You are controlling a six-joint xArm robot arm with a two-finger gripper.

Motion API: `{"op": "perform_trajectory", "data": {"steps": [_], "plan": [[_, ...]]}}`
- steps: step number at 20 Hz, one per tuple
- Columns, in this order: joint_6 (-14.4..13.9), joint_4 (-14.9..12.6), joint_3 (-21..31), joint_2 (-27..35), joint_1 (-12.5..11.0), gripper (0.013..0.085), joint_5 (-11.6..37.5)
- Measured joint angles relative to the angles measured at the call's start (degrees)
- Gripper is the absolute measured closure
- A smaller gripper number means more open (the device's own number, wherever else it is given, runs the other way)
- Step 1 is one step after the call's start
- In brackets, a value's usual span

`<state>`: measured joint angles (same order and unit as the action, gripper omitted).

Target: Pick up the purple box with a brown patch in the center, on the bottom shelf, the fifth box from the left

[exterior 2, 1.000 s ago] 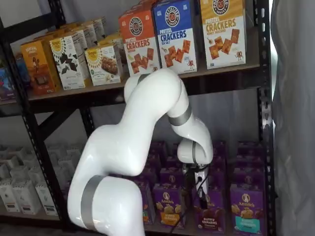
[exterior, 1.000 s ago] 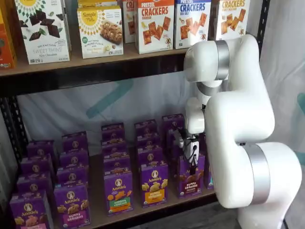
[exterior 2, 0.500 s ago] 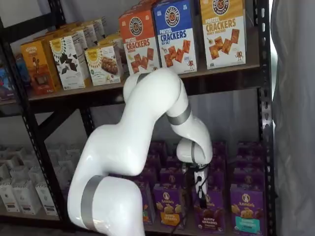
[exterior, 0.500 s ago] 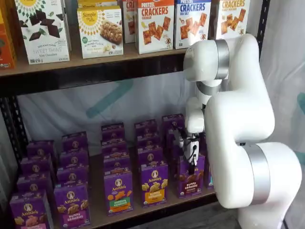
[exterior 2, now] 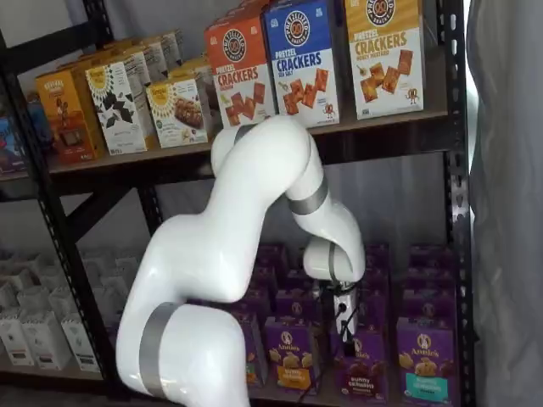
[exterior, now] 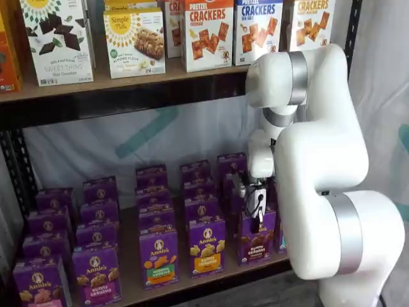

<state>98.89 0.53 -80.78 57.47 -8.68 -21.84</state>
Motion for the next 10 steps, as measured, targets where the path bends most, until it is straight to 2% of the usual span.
{"op": "perform_trajectory", "data": {"steps": [5,8,9,10], "plan": [[0.4,0.6,0.5,-0.1,0.2,0.0530,0.9],[0.6,0.9,0.7,-0.1,0.3,0.0610,1.0],[0.7,1.1,0.7,-0.2,0.3,0.0610,1.0],[0.8,1.2,0.8,-0.2,0.3,0.0650,1.0]]}}
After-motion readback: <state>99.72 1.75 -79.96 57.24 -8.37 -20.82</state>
